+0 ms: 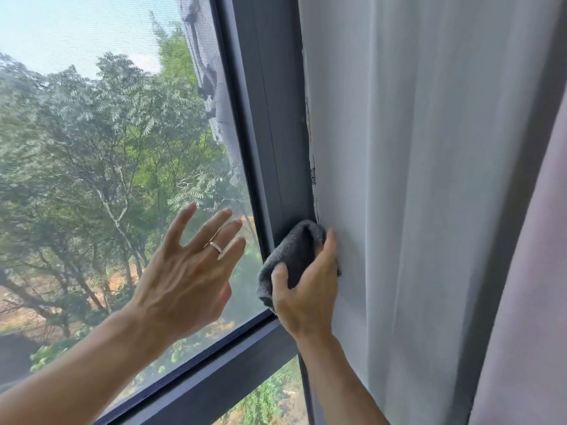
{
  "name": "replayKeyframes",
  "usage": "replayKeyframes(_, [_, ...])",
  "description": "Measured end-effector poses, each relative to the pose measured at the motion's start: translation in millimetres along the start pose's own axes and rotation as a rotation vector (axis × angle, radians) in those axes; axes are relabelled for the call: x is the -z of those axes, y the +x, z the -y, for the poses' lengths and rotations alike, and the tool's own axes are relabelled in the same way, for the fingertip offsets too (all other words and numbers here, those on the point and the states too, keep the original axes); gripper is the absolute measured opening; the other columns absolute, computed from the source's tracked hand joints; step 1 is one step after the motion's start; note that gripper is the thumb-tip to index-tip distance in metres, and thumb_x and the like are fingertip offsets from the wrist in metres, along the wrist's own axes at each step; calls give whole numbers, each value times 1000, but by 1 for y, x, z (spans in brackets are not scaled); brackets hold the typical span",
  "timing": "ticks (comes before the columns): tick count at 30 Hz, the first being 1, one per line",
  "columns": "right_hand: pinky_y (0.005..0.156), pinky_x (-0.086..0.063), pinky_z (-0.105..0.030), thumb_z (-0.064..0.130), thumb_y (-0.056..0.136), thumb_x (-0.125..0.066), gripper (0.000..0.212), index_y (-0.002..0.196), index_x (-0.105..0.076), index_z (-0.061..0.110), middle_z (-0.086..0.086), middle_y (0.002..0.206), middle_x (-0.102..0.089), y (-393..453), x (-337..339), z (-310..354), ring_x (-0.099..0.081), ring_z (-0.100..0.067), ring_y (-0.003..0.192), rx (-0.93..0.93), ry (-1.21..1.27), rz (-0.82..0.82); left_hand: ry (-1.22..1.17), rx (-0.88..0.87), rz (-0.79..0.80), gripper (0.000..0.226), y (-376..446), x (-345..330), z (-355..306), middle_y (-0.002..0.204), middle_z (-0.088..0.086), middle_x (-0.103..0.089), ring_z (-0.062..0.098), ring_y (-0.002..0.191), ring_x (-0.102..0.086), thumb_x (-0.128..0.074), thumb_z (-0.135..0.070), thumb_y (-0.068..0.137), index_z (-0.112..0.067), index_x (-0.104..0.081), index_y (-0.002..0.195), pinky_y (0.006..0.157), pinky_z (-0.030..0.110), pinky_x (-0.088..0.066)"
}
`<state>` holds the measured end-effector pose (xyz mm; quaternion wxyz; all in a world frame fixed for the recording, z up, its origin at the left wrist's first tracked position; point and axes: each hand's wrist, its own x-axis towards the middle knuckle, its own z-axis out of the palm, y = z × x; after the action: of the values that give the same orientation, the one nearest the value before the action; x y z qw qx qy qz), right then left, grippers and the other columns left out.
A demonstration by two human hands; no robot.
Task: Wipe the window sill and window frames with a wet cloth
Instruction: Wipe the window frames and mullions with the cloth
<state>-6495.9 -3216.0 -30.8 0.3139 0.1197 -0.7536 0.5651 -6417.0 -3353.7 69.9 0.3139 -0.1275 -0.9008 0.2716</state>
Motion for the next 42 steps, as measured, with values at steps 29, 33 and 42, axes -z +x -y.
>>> replayKeyframes(29, [117,-28,-43,26,94,-32,57,147,-42,8,-8,156,-35,-22,-13,-37,-32,-24,141,231,-86,-15,-2,-17,-20,57,8,0,5,129,14,-62,31,126,-54,-85,-28,60,-10,-70,111,116,58,-13])
replayKeyframes(33, [111,-37,-48,41,99,-44,56,138,-48,1,-20,145,-40,-11,-19,-50,-40,-38,133,354,-385,-79,2,-10,-10,56,9,0,5,129,14,-62,31,126,-53,-85,-29,60,-10,-70,110,116,57,-12])
replayKeyframes(42, [109,-31,-47,54,102,-30,67,141,-35,1,-26,144,-41,26,-44,2,-41,-40,128,171,-285,-268,25,-28,-23,55,14,3,8,128,13,-62,30,128,-52,-84,-28,60,-10,-70,110,116,57,-15])
